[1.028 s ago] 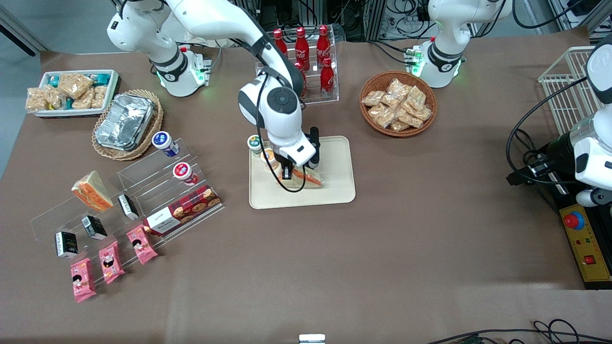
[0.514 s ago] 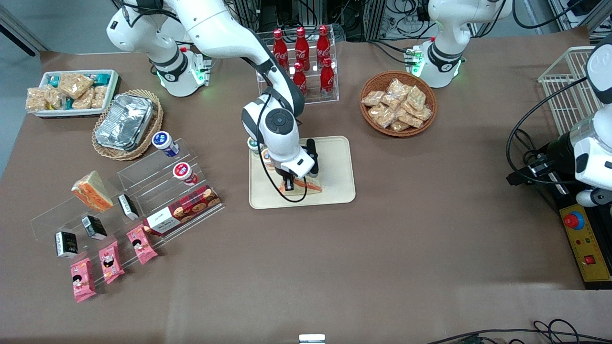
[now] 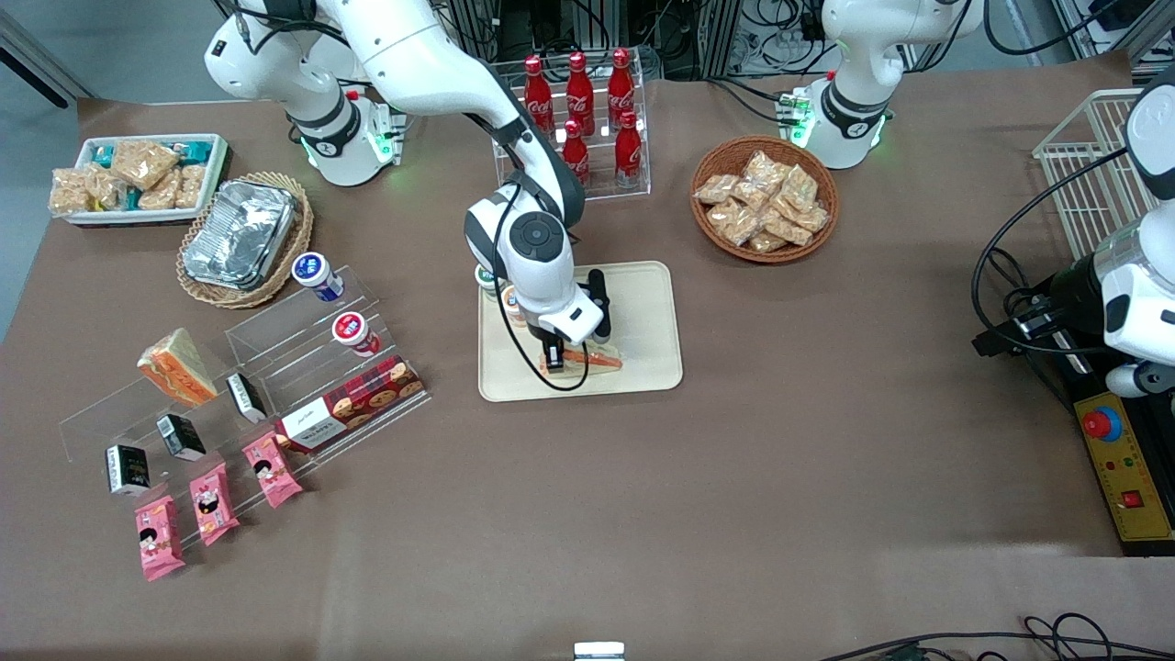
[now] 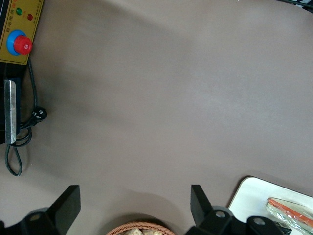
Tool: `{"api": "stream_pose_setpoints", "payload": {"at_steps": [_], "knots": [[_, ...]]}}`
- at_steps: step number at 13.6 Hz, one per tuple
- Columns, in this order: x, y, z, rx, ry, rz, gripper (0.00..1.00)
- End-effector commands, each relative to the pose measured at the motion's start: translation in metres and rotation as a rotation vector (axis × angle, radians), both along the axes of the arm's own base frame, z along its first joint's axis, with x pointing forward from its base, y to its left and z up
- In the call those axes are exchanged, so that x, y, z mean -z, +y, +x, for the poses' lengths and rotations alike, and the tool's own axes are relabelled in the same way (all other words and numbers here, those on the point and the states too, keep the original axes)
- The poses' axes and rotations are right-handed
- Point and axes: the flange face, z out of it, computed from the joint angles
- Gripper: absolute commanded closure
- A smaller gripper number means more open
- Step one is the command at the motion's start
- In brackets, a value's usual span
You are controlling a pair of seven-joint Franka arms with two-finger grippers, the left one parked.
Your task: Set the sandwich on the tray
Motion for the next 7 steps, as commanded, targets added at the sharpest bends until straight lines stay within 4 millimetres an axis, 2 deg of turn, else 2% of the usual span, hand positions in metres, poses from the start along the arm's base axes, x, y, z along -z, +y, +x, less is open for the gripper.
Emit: {"api": "stream_pose_setpoints", "payload": {"at_steps": [1, 3, 7], "knots": [[-0.044, -0.016, 0.011, 0.066, 0.059, 0.038, 0.0], [-0.096, -0.048, 0.025, 0.123, 0.112, 0.058, 0.0], [-0.172, -0.133, 0.058, 0.287, 0.164, 0.11, 0.0]]}}
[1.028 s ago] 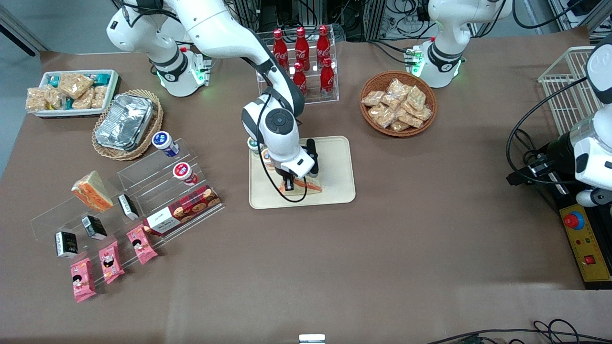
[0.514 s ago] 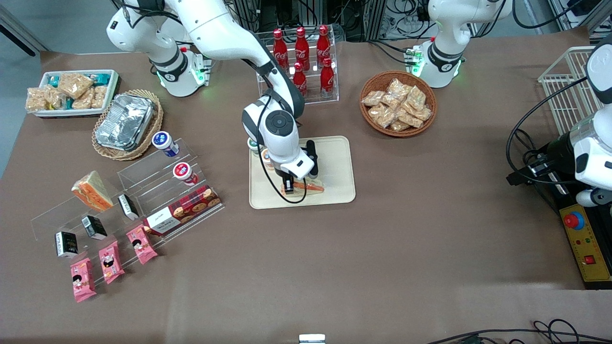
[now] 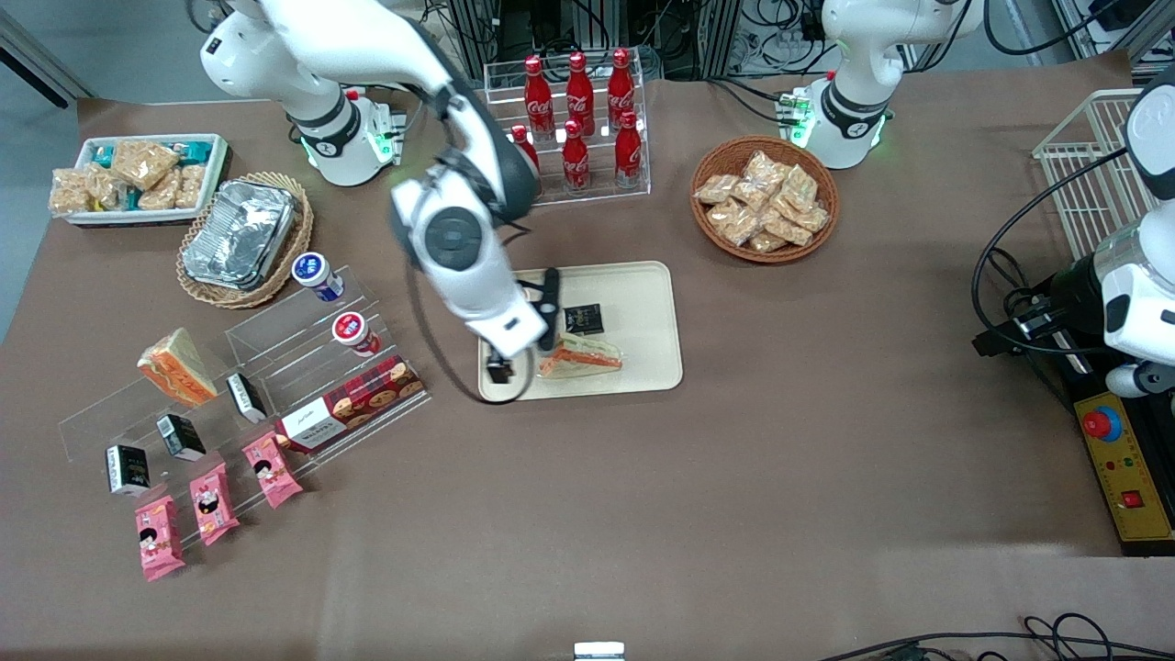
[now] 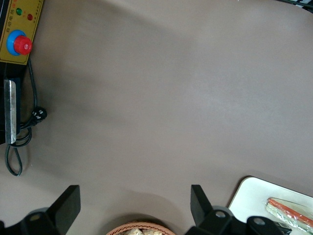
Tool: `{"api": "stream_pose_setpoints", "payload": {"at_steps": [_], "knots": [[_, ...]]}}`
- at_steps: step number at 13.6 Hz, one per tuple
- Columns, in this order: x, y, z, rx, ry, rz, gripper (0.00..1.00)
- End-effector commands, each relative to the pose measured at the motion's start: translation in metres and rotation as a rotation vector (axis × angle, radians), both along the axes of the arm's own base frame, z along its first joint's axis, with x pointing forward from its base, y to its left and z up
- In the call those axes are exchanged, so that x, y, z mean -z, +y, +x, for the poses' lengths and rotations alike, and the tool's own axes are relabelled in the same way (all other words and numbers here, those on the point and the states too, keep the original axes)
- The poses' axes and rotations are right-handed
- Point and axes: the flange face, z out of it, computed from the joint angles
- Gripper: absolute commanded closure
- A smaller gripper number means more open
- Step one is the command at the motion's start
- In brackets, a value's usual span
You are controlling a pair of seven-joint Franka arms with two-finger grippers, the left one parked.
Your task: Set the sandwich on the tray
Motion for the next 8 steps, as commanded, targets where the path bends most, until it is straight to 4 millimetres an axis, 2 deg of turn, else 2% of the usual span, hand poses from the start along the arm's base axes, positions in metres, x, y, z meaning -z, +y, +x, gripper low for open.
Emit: {"api": "stream_pose_setpoints", "payload": {"at_steps": [1, 2, 4, 6, 7, 8], "knots": [[-0.046, -0.058, 0.01, 0.166, 0.054, 0.051, 0.0], [-0.064, -0.082, 0.013, 0.257, 0.073, 0.061, 0.0], [-0.1, -0.112, 0.007, 0.397, 0.11, 0.056, 0.0], [-0.134, -0.169, 0.012, 0.628, 0.116, 0.038, 0.0], [-0.144, -0.195, 0.014, 0.72, 0.131, 0.042, 0.0], [-0.152, -0.237, 0.02, 0.839, 0.14, 0.055, 0.0]]}}
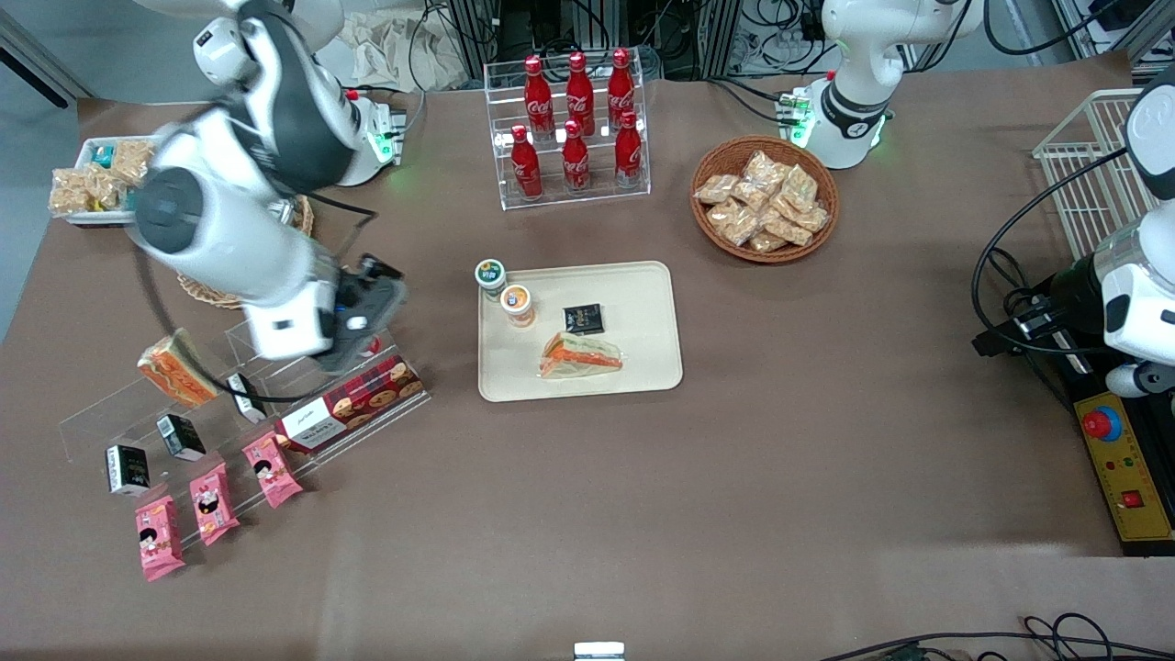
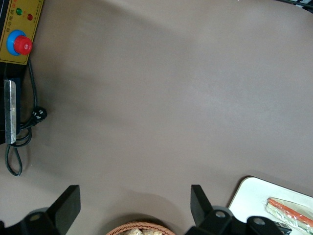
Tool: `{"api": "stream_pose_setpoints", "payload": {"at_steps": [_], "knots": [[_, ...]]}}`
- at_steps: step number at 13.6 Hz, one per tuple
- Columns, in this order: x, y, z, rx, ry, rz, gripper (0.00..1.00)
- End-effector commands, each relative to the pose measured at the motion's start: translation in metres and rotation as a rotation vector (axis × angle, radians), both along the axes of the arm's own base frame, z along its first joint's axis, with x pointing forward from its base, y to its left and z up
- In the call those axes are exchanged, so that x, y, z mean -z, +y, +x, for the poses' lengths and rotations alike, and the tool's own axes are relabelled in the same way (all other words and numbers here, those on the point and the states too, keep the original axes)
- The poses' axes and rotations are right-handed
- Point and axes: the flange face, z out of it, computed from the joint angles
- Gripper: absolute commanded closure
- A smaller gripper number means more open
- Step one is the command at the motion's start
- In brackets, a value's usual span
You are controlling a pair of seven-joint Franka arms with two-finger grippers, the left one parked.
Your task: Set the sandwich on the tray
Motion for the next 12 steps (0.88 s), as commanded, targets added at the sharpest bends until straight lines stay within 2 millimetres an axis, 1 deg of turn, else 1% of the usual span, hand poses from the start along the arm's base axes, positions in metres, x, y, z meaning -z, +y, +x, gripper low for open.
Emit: {"api": "stream_pose_setpoints", "payload": {"at_steps": [1, 2, 4, 5, 6, 8, 10, 11, 12], "knots": [[-0.029, -0.088, 0.002, 0.269, 0.026, 0.007, 0.0], [-0.036, -0.116, 0.002, 0.322, 0.017, 0.006, 0.0], [-0.045, -0.179, 0.0, 0.422, 0.003, 0.02, 0.0], [-0.049, -0.196, -0.004, 0.461, 0.001, 0.022, 0.0], [-0.053, -0.219, -0.008, 0.499, -0.005, 0.021, 0.0], [-0.062, -0.245, -0.021, 0.535, 0.002, -0.018, 0.0], [-0.071, -0.251, -0.032, 0.546, 0.007, -0.099, 0.0], [-0.071, -0.253, -0.037, 0.623, 0.037, -0.131, 0.0], [-0.075, -0.253, -0.042, 0.675, 0.052, -0.142, 0.0]]}}
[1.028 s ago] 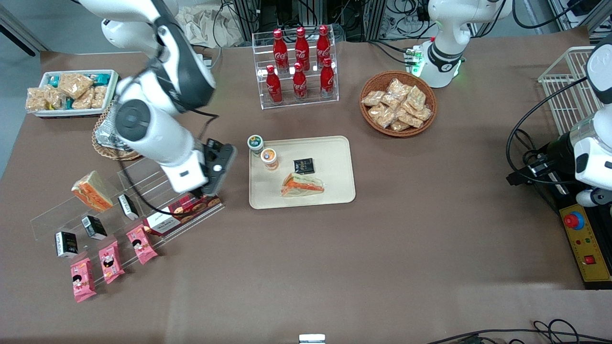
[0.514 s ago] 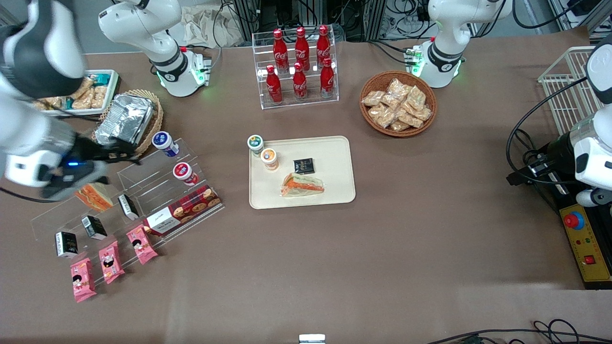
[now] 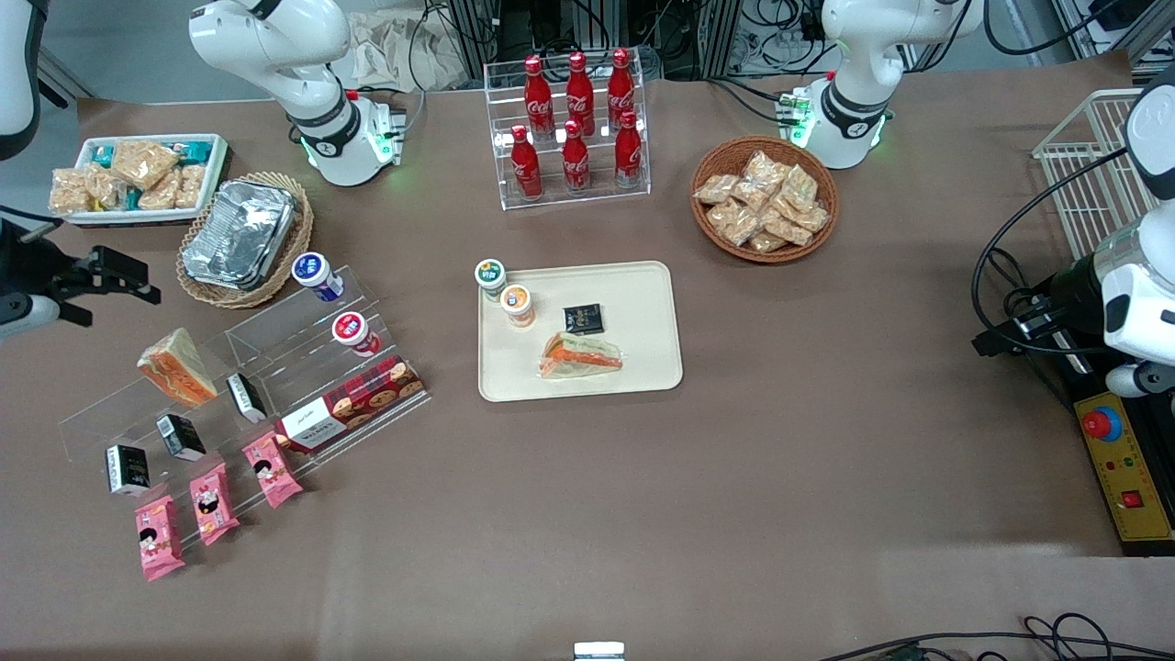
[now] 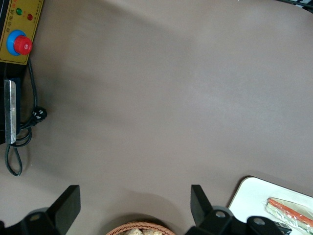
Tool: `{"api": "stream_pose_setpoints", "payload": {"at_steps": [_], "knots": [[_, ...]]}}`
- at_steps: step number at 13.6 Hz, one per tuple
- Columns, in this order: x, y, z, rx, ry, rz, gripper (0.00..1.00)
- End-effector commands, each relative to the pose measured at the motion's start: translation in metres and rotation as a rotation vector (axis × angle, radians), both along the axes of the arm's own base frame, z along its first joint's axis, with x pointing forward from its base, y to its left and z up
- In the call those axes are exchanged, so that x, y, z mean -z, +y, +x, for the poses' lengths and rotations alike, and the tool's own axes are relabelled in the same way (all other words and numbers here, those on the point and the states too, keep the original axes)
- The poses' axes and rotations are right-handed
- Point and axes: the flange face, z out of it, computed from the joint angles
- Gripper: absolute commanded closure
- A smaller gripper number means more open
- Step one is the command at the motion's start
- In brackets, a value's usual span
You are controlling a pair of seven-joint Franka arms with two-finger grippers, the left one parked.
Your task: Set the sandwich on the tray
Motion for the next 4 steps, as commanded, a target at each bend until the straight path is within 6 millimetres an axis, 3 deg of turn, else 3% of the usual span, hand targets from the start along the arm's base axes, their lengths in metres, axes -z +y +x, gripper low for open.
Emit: {"api": "stream_pose_setpoints", "payload": {"at_steps": [1, 4], "knots": [[-0.0101, 0.0029, -0.014, 0.101, 0.031, -0.037, 0.0], [-0.0176, 0.004, -0.0113, 0.138, 0.018, -0.044, 0.0]]}}
